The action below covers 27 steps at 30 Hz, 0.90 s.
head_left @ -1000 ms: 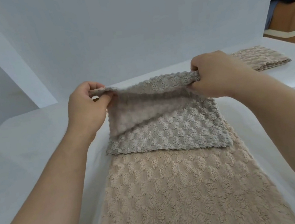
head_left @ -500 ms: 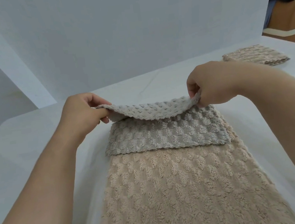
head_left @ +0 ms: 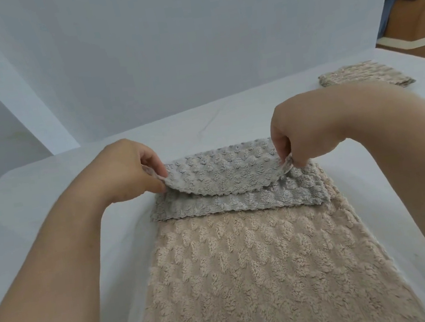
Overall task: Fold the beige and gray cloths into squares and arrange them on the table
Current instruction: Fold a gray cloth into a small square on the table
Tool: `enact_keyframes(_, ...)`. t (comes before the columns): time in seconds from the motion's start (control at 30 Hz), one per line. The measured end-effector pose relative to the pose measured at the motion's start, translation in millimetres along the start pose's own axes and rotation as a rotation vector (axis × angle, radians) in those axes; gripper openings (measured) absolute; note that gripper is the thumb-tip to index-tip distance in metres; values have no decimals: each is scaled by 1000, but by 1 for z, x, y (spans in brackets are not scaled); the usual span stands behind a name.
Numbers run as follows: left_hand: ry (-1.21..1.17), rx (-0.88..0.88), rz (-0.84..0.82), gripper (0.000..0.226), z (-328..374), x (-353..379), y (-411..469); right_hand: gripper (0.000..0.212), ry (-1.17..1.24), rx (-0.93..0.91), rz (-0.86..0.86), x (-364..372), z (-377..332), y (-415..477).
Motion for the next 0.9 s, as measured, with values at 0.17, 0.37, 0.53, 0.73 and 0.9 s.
enact_keyframes(0.17,125,-51,-32,15,8,2,-3,23,-61,18,-24,-1,-3,-4)
enact_keyframes(0.37,215,-100,-143,15,11,8,-5,32,-168,43,-60,6,-6,3)
enact_keyframes(0.53,238,-129,-180,17,6,11,-2,32,-200,30,-119,11,-11,9)
enact_keyframes(0.73,288,-144,-212,20,5,16,0,32,-253,-12,-222,13,-20,18)
enact_keyframes(0.9,315,-164,-240,18,9,20,-1,34,-279,-28,-313,17,-23,19)
Point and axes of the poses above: each hand's wrist, its own y-axis towards the middle knuckle, its own x-axis out of the palm, z = x × y, the point moved 2 cm from there along y, towards the middle knuckle, and after that the axes turned 12 degrees about -z, right-handed, at the moved point
